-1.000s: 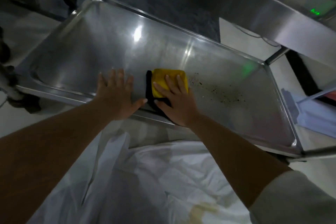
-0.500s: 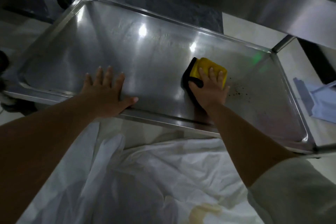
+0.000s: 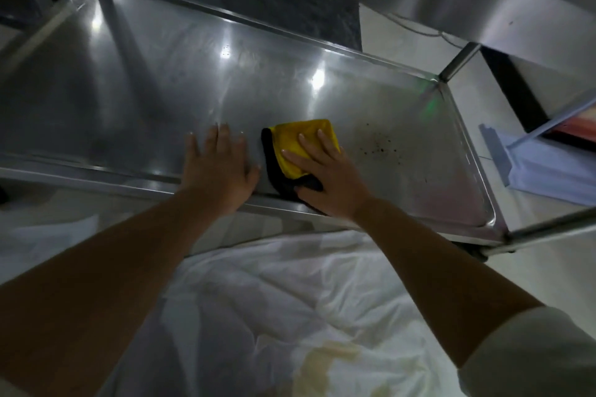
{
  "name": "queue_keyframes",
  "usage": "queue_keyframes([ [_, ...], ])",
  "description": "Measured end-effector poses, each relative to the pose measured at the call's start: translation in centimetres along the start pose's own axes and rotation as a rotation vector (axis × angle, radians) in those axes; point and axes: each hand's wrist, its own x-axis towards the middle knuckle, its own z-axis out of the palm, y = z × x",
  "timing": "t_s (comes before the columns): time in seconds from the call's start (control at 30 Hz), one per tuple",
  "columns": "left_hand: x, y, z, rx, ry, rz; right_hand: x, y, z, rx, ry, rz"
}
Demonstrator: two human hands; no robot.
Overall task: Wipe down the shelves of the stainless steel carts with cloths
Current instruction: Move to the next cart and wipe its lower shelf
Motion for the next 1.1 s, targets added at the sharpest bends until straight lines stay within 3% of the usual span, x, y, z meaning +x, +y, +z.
queue_keyframes([
  [0.1, -0.2, -0.6, 0.3, 0.005, 0.014, 0.045, 1.5, 2.2, -0.4, -0.076, -0.078, 0.004],
  [0.27, -0.1, -1.1, 0.8, 0.014, 0.028, 0.078, 3.3, 5.9, -0.8, -0.069, -0.021, 0.284],
  [0.33, -0.1, -1.2, 1.0, -0.002, 0.028, 0.066, 3.1, 7.8, -1.2, -0.096, -0.014, 0.434],
  [0.47, 0.0, -1.1, 1.2, -0.018, 0.047, 0.05, 0.9, 9.7, -1.8, -0.083, 0.063, 0.925],
  [0.57, -0.1, -0.8, 0.8, -0.012, 0.059, 0.046, -0.7, 8.2, -1.7, 0.004, 0.147, 1.078],
  [0.7, 0.3, -0.1, -0.2, 0.078, 0.043, 0.029, -1.7, 4.1, -0.6, 0.053, 0.176, 0.994],
  [0.83, 1.3, 1.5, -0.5, 0.037, -0.082, -0.067, -2.3, 1.8, 0.4, 0.023, 0.1, 0.63],
  [0.97, 0.9, 3.5, 1.3, -0.009, -0.007, -0.027, -4.1, 4.6, -1.0, 0.061, 0.131, 0.219],
  [1.03, 0.7, 3.2, 2.0, -0.04, 0.028, -0.03, -5.5, 7.4, -1.9, 0.042, 0.086, 0.177],
  [1.1, 0.7, 2.8, 2.3, -0.047, 0.052, -0.027, -7.4, 10.4, -2.6, 0.0, 0.096, 0.293],
])
